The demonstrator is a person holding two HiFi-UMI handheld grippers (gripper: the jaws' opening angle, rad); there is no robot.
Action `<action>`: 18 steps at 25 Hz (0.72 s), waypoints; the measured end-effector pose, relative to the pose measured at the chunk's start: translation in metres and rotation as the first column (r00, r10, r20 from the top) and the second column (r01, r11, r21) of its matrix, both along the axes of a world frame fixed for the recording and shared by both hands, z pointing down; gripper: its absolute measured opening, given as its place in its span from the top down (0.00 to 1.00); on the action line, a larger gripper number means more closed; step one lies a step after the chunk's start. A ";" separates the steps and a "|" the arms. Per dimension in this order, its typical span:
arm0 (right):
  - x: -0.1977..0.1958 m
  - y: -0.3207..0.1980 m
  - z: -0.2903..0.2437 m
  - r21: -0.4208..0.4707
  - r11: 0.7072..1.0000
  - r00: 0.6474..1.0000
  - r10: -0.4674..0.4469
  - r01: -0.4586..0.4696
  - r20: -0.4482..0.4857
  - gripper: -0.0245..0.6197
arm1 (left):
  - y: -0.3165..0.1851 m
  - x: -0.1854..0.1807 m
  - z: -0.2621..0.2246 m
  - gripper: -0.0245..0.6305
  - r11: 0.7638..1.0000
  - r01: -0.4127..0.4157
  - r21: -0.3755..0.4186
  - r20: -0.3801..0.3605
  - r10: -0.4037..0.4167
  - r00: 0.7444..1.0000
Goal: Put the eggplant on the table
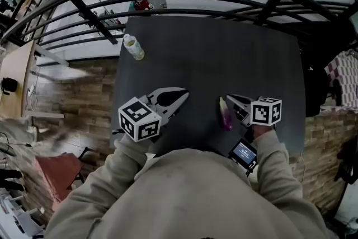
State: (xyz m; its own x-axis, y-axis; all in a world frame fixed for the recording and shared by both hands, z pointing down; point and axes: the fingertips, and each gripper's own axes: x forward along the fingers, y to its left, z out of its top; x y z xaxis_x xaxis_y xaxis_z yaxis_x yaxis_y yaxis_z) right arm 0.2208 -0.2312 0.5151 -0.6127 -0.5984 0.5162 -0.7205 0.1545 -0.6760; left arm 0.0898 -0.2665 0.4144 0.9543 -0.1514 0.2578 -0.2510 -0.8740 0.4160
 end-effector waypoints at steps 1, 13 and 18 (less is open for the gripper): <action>-0.003 -0.004 -0.014 0.043 0.999 1.000 -0.008 0.007 0.006 0.94 | 0.000 0.002 -0.007 0.96 1.000 -0.006 0.013 -0.009 0.006 1.000; -0.027 -0.013 -0.207 0.556 0.825 0.994 -0.064 0.102 -0.088 0.94 | 0.018 0.031 -0.111 0.96 0.978 -0.128 0.164 -0.149 0.152 0.977; -0.034 0.006 -0.231 0.597 0.798 0.996 -0.049 0.083 -0.073 0.94 | 0.031 0.030 -0.133 0.96 0.970 -0.138 0.202 -0.175 0.175 0.969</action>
State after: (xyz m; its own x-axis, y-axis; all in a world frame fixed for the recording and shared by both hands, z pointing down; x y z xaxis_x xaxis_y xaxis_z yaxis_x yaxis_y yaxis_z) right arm 0.1868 -0.2257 0.2844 -0.6454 -0.7574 0.0994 -0.7241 0.5651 -0.3954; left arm 0.1195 -0.2355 0.2815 0.9984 -0.0242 0.0510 -0.0371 -0.9626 0.2682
